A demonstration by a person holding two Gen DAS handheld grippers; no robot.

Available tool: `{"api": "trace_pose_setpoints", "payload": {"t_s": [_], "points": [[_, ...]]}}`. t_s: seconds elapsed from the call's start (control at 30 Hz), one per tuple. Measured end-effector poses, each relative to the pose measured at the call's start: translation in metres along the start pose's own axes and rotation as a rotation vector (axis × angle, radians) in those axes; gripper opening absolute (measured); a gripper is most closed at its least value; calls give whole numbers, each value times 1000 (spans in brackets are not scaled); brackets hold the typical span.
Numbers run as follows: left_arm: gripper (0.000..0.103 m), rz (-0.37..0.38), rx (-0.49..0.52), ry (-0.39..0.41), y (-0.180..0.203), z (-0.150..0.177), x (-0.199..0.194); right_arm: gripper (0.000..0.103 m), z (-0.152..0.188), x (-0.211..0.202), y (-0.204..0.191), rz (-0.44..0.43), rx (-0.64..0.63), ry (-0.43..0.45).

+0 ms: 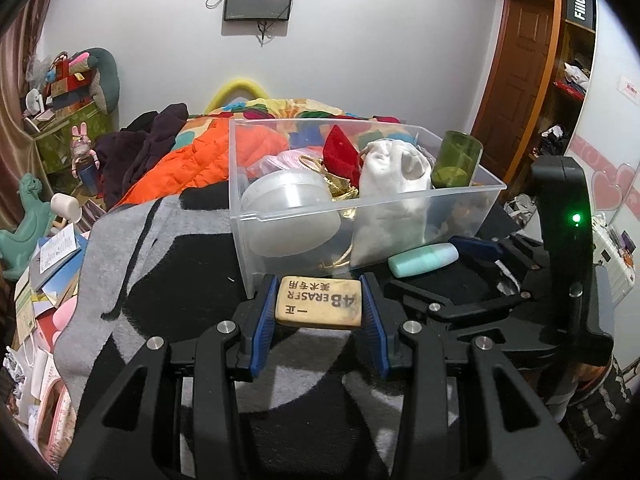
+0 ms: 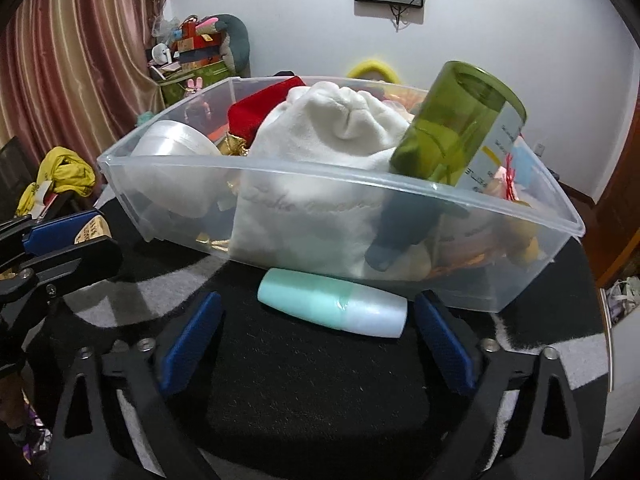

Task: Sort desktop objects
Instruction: 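Grasp the AB ERASER eraser with the left gripper while the right gripper grasps the mint-green tube, then carry the eraser with the left gripper while the right gripper carries the tube over the box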

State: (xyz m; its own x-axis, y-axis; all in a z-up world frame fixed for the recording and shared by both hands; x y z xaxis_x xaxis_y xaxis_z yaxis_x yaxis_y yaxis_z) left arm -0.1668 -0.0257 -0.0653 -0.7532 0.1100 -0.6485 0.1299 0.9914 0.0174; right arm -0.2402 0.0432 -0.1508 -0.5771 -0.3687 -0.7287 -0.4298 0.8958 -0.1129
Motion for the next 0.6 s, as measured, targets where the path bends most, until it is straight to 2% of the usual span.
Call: {"api": "trace_pose_setpoints", "payload": {"t_s": [0.03,0.1,0.33,0.6], "points": [[41,2,0,-1,1,0,0,77,2,0,2,10,2,-1],[41,2,-2,-2,1,0,0,71,1,-1,4,14,10,6],[41,-4,-5,11,1,-3,-4,70,1,-7,2,-32,17,20],[41,-5,-4,47,3,-13,-14,70,4,-34,4,-108,29,51]]}}
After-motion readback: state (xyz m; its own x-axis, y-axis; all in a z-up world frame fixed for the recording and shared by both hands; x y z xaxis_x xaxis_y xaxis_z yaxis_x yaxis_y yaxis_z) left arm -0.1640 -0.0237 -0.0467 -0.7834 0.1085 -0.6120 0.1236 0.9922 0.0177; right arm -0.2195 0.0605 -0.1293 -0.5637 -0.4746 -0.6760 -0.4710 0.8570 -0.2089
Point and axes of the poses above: each gripper's, at about its wrist camera, not at the fingertips, and x roughly the way its jaws point, y to its right, z to its underside, the point moved 8 cm from there along x, roughly the way its jaws point, and after that the axes turned 8 degrees about x, right-handed, at the moved point
